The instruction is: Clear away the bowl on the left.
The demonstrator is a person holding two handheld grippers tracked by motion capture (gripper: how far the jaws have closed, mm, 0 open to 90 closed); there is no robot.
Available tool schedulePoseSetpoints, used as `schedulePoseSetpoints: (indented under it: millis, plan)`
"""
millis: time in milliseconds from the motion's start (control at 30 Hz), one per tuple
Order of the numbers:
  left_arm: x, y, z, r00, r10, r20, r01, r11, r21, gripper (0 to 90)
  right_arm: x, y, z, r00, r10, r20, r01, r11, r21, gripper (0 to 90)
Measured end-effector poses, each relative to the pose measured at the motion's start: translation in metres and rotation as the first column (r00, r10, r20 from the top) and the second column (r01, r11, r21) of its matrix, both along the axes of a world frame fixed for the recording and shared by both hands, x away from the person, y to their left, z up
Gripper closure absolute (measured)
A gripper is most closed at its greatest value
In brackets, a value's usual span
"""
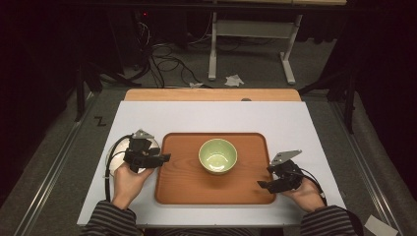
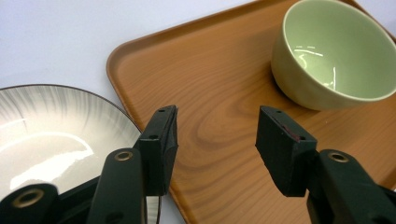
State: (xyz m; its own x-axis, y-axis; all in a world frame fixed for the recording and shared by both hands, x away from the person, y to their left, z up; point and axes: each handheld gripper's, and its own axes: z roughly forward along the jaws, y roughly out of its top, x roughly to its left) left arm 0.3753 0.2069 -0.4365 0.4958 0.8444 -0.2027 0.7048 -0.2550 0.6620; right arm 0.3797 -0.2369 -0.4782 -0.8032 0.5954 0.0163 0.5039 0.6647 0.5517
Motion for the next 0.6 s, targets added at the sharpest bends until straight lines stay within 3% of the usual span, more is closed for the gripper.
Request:
schedulePoseSetpoints:
  millis: [600]
  plan:
    - [-0.007,-0.01,-0.013,0.9995,-0.024,-0.019,0.024,0.9995,0.021,47.8,0.0,0.0,0.0,1.0,0.006,0.004,-0.006,1.0,0.002,35.0]
